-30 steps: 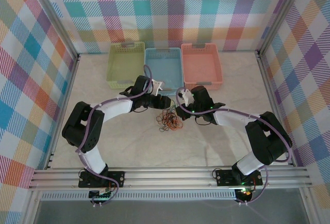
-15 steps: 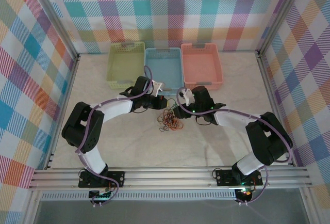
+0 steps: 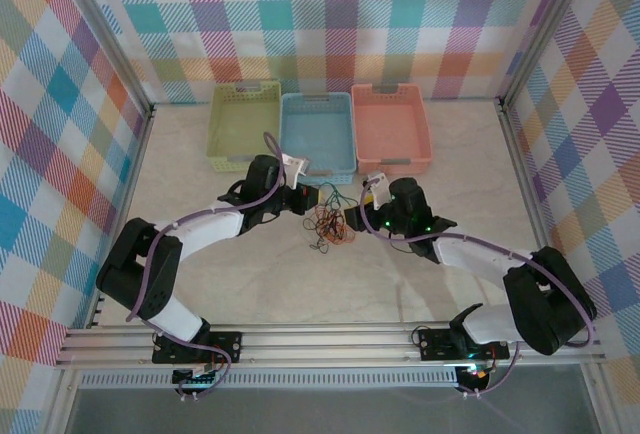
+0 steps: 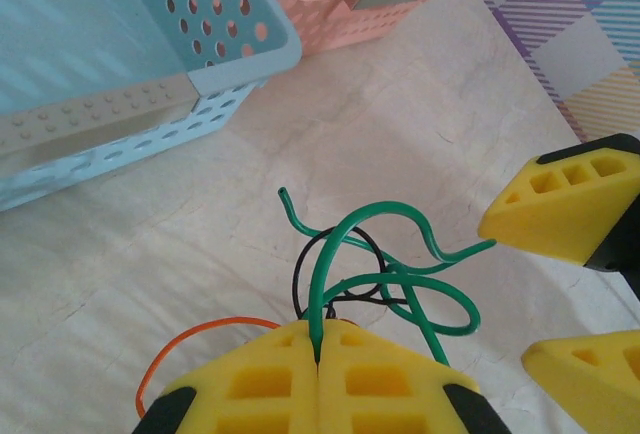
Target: Untangle the cables
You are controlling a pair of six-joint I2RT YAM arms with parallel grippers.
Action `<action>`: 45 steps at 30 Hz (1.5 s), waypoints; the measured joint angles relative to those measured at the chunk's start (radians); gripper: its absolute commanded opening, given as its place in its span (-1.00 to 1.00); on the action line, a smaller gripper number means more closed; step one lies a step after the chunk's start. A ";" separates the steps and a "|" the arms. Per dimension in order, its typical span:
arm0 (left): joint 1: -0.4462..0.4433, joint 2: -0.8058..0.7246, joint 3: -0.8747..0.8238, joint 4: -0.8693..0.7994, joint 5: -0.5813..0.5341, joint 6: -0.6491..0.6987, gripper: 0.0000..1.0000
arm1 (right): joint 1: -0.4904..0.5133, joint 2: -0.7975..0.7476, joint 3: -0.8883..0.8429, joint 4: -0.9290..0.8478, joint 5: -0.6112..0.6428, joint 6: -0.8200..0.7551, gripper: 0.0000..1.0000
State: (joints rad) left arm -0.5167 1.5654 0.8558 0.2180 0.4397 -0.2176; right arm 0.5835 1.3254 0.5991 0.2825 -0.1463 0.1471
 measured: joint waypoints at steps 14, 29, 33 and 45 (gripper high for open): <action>0.000 -0.013 -0.042 0.097 0.004 0.033 -1.00 | -0.003 -0.011 0.070 0.050 -0.021 -0.082 -0.16; 0.000 -0.046 -0.054 0.093 0.005 0.059 -1.00 | -0.016 0.034 0.070 -0.044 -0.099 -0.186 0.14; 0.000 -0.048 -0.054 0.087 0.013 0.066 -1.00 | -0.016 0.038 0.070 -0.065 -0.079 -0.196 0.05; 0.000 -0.048 -0.054 0.072 0.035 0.070 -1.00 | -0.016 0.080 0.071 -0.034 -0.019 -0.217 -0.42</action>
State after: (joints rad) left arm -0.5171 1.5173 0.8017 0.2897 0.4744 -0.1474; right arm 0.5678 1.4055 0.6701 0.2489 -0.1650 -0.0700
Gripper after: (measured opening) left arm 0.050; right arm 0.321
